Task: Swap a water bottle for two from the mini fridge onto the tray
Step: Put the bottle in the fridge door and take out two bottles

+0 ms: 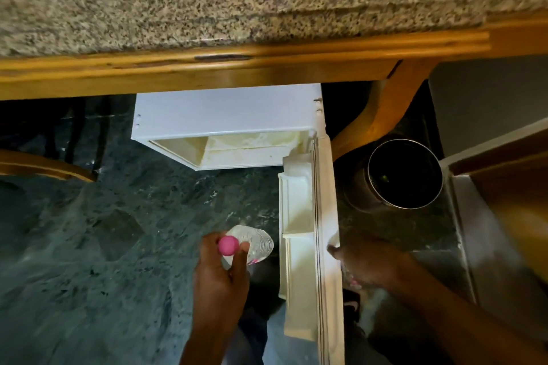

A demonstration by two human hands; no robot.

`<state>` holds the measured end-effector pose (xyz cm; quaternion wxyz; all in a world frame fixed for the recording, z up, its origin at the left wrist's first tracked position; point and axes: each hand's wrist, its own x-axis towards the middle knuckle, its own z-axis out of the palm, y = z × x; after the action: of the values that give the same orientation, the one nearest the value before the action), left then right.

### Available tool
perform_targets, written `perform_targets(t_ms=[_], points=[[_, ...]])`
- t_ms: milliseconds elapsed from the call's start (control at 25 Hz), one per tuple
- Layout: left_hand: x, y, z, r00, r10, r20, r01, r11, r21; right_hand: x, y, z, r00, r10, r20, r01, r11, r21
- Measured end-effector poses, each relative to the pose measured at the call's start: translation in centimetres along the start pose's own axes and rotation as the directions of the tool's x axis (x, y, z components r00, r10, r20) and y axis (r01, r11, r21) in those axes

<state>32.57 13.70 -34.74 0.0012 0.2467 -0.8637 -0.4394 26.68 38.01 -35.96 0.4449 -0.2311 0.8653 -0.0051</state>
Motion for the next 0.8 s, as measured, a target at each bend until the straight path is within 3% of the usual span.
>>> perform_targets(t_ms=[120,280,360,480,640,800], points=[[0.3,-2.1,-2.2,0.998,-0.039,-0.041,0.04,0.999,0.023,0.7,-1.4,0.9,0.994,0.028,0.102,-0.027,1.0,-0.006],[1.1,-4.3,-5.7,0.993,-0.063,-0.104,0.07,0.996,0.064,1.6,-3.6,0.2,0.993,0.004,0.122,0.007,0.996,-0.087],[1.7,-4.9,-7.7,0.986,-0.059,-0.154,0.075,0.992,0.101,2.5,-5.4,-0.4,0.994,-0.039,0.102,0.04,0.999,-0.01],[2.9,-5.5,-11.3,0.972,-0.028,-0.234,0.071,0.981,0.18,4.9,-8.5,-1.7,0.998,0.029,0.058,-0.04,0.979,0.199],[4.9,-6.6,-16.1,0.954,0.021,-0.299,0.062,0.962,0.265,9.4,-12.4,-3.4,0.999,-0.028,-0.047,0.029,0.999,0.032],[7.2,-8.0,-18.9,0.956,0.006,-0.293,0.082,0.955,0.284,13.8,-14.6,-5.1,0.987,-0.04,-0.155,0.039,0.999,-0.007]])
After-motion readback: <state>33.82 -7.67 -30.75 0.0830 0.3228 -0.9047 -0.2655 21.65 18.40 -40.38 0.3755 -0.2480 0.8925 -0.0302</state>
